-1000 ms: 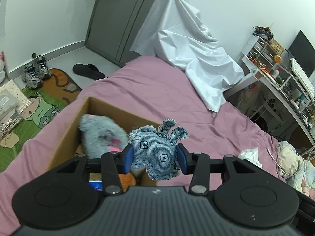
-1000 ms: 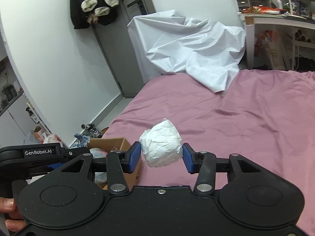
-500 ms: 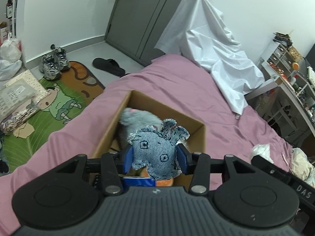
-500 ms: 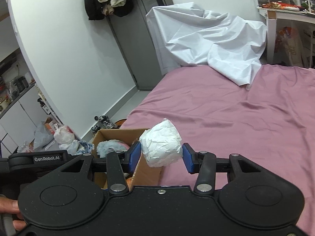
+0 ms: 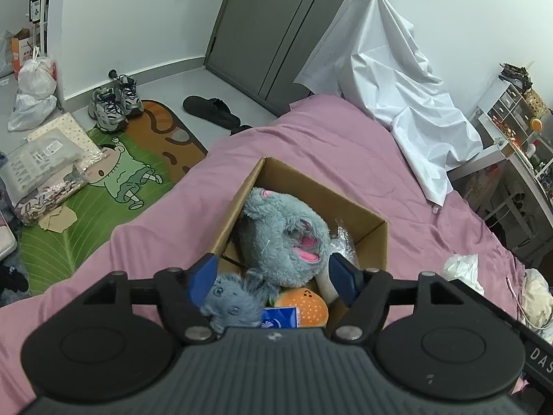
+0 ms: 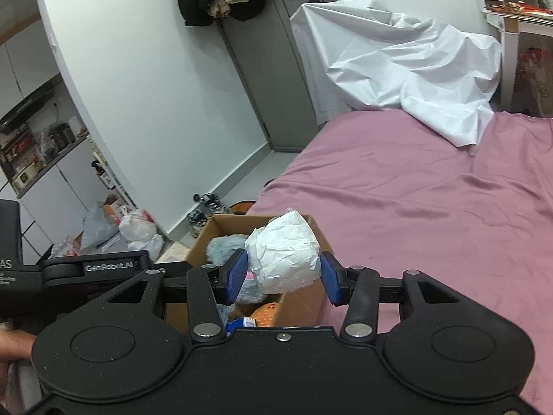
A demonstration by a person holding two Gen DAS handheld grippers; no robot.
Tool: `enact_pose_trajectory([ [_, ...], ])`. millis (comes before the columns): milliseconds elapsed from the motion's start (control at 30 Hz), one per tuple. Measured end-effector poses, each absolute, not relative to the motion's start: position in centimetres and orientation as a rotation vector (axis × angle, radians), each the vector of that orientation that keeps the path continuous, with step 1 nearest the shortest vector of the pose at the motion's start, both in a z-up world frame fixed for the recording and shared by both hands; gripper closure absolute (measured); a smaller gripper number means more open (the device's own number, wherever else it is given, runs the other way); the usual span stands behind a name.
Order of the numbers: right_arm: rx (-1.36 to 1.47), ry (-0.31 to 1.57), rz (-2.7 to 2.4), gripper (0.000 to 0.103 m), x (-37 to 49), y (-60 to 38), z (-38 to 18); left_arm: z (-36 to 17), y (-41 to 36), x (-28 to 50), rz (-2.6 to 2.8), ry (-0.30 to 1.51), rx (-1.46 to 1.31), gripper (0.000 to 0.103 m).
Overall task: Organize soft objects
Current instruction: 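Open both tools to drop the bunny and tissue ball into the box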
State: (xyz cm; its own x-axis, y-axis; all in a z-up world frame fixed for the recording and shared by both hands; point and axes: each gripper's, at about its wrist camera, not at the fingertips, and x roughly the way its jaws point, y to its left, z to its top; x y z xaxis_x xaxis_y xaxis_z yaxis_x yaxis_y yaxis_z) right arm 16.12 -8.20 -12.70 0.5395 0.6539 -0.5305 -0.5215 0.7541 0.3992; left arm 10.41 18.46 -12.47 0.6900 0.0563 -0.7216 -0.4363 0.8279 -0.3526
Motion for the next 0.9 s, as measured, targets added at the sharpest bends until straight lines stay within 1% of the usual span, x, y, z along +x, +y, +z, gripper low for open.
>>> enact_pose_trajectory([
  [433, 0.232, 0.717, 0.799, 0.056, 15.5, -6.5, -12.0, -11.5, 18.5, 9.3, 0.321, 0.786, -0.511, 0.031],
  [500, 0.222, 0.733, 0.819, 0.051, 15.4, -6.0, -11.9, -11.2, 18.4, 9.0, 0.322, 0.783, -0.510, 0.030],
  [533, 0.223, 0.733, 0.819, 0.045, 15.3, -6.0, -11.8, -10.9, 18.4, 8.8, 0.326, 0.783, -0.507, 0.030],
  [567, 0.229, 0.727, 0.819, 0.042, 15.2, -6.0, -11.7, -10.7, 18.4, 8.7, 0.330, 0.784, -0.503, 0.030],
  [667, 0.252, 0.718, 0.819, 0.037, 15.2, -6.5, -11.1, -10.0, 18.4, 8.2, 0.342, 0.782, -0.493, 0.030],
  [733, 0.266, 0.708, 0.814, 0.036, 15.2, -7.0, -10.6, -9.4, 18.3, 7.7, 0.352, 0.779, -0.485, 0.030],
  [900, 0.294, 0.667, 0.796, 0.026, 15.3, -8.7, -9.2, -8.4, 18.0, 6.6, 0.370, 0.777, -0.479, 0.029],
])
